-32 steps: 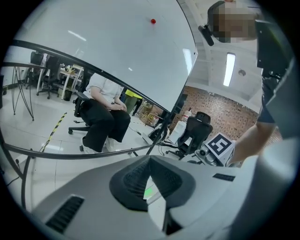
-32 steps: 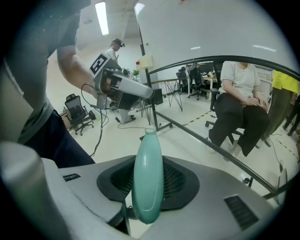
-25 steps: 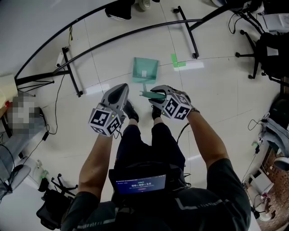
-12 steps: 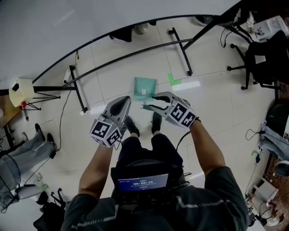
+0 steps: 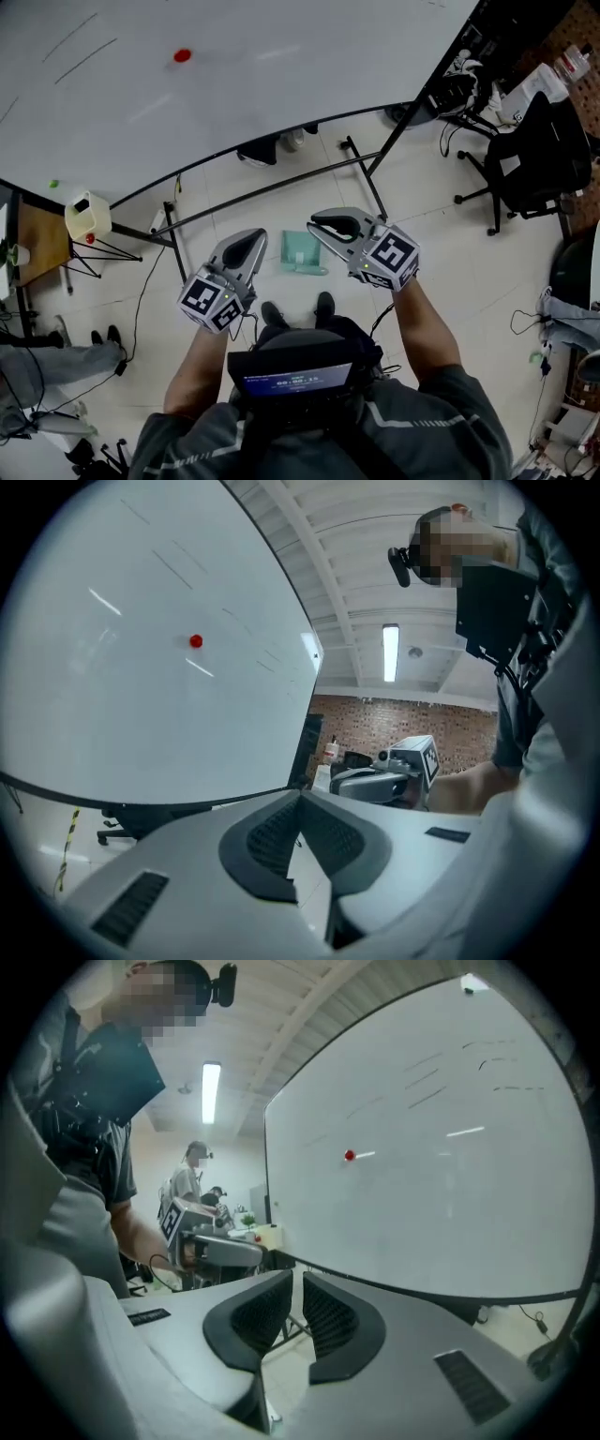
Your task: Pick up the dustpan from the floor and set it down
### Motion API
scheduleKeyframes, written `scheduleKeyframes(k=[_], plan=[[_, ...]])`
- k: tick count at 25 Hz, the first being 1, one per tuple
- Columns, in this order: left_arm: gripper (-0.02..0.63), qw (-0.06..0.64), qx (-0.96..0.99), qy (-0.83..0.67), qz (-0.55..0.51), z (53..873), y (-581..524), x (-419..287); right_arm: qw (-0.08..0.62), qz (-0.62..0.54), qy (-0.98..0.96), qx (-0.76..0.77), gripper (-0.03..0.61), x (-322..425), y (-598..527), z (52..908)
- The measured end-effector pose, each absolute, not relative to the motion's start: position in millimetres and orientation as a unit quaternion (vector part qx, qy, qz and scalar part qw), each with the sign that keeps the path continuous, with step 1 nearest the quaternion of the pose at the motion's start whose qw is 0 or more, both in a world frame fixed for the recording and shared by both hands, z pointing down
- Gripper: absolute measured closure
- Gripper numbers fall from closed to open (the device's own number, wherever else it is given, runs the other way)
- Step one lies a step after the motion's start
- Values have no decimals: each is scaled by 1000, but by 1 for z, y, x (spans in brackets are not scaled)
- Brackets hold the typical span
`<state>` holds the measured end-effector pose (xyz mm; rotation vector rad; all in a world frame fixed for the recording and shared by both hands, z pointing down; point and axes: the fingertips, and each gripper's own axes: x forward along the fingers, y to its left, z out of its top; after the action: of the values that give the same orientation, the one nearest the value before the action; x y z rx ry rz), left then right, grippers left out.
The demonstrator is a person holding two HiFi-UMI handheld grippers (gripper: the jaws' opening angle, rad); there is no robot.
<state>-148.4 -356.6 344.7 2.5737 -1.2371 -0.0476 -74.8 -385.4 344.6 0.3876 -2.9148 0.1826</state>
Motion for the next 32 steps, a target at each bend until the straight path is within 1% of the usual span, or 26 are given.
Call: scheduleKeyframes(k=[2, 4, 12, 15, 19, 22, 26, 29, 32], plan=[[591, 135, 892, -431, -24, 325, -349, -148, 79, 52, -985, 142, 520, -68, -381, 320], [591, 131, 891, -433, -33, 309, -341, -151, 74, 41, -985, 154, 563, -62, -375, 303], [591, 116, 896, -425, -52, 269, -333, -152, 80, 5, -982, 172, 566, -66, -359, 258], [589, 115, 899, -420, -48, 266, -331, -148, 84, 8, -980, 180, 566, -61, -360, 260], [589, 112, 898, -424, -42, 264, -329, -149, 66, 21, -978, 196, 566, -53, -365, 256], [591, 105, 895, -432, -44, 261, -329, -141, 64, 18, -977, 203, 569, -39, -369, 255], [591, 78, 884, -457, -56, 252, -321, -125, 57, 2, -976, 208, 569, -15, -370, 251], [591, 82, 871, -482, -47, 255, -314, -111, 61, -2, -976, 208, 569, 4, -366, 250], [591, 84, 861, -499, -43, 259, -307, -100, 47, 6, -978, 203, 569, 20, -366, 248]])
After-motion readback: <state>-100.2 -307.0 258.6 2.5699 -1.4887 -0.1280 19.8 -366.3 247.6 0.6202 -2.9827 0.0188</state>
